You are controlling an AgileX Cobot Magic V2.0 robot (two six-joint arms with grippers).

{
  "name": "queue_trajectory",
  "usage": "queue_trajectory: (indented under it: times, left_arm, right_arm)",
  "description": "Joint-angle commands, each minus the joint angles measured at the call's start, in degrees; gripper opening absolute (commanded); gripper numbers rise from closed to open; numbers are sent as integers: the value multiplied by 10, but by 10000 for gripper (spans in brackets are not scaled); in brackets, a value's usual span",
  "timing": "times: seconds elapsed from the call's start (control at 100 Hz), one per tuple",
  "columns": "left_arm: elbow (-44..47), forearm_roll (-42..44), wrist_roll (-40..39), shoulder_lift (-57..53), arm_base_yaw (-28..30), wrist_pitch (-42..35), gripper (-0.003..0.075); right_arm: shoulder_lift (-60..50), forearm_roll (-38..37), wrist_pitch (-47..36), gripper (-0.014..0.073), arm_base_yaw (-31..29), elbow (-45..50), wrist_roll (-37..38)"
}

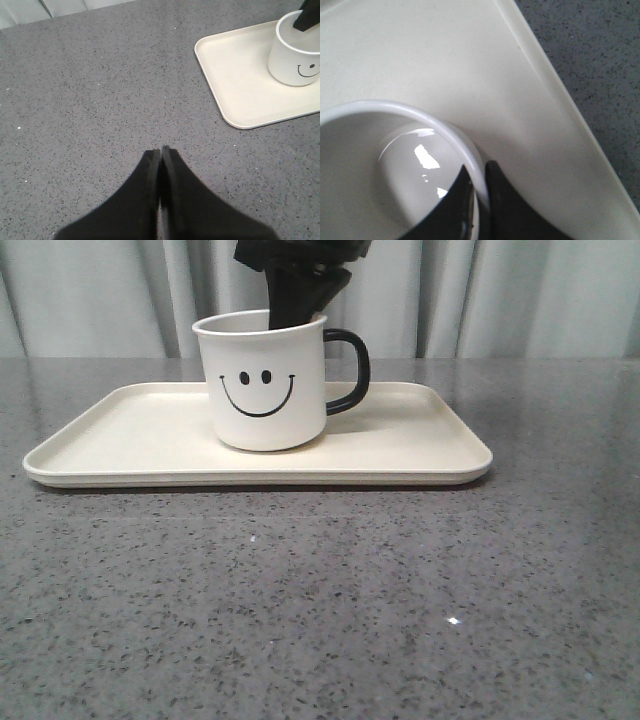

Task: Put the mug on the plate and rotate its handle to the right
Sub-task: 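Open the right gripper and lift it away from the mug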

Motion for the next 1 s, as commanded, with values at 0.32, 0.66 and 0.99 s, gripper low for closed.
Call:
queue_trajectory:
  times: [0.32, 0.66, 0.99]
  left_arm:
    - [-11, 5, -6, 5, -3, -16, -20]
    - [-11, 5, -6, 5, -3, -16, -20]
    - [-11, 5, -6, 5, -3, -16, -20]
  right_arm:
    - [-32, 4, 46, 60, -3, -12, -2]
    - [-32, 4, 46, 84, -3, -12, -2]
    - [-42, 4, 46, 178, -3, -13, -2]
